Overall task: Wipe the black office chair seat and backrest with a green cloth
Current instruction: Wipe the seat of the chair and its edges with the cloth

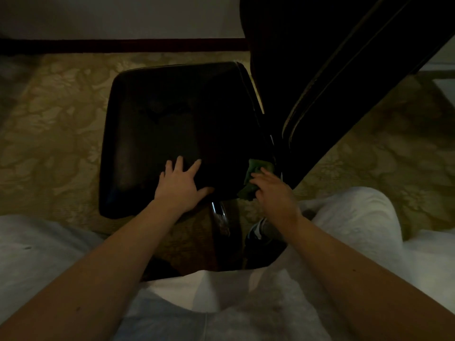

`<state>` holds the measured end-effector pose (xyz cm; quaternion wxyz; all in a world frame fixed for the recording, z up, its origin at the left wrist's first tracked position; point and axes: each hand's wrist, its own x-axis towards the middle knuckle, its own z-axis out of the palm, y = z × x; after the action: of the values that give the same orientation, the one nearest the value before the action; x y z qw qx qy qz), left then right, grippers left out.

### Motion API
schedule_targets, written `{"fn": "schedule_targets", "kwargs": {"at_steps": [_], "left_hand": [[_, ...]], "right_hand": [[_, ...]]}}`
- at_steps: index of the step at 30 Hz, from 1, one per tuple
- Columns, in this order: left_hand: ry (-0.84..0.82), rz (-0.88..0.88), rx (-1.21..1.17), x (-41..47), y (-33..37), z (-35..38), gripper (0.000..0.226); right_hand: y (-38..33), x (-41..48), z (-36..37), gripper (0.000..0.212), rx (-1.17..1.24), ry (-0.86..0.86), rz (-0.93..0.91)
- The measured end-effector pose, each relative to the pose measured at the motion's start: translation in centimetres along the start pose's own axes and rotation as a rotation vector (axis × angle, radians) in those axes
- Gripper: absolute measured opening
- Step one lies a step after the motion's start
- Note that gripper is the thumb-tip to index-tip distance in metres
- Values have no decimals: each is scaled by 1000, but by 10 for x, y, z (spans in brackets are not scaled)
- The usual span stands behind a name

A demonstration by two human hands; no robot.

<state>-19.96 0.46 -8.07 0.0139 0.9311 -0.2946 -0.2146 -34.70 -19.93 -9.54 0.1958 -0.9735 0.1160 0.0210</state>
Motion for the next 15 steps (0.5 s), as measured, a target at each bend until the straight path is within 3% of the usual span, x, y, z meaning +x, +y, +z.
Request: {"fn": "schedule_targets", "kwargs": {"at_steps": [4,15], "left_hand": [[-37,-7,-17,4,3,-10,91],[-63,-24,-7,5,3,-12,89]], "right_hand": [[-2,-4,-6,38,88,143,158],[-29,10,-3,39,93,94,156]]}}
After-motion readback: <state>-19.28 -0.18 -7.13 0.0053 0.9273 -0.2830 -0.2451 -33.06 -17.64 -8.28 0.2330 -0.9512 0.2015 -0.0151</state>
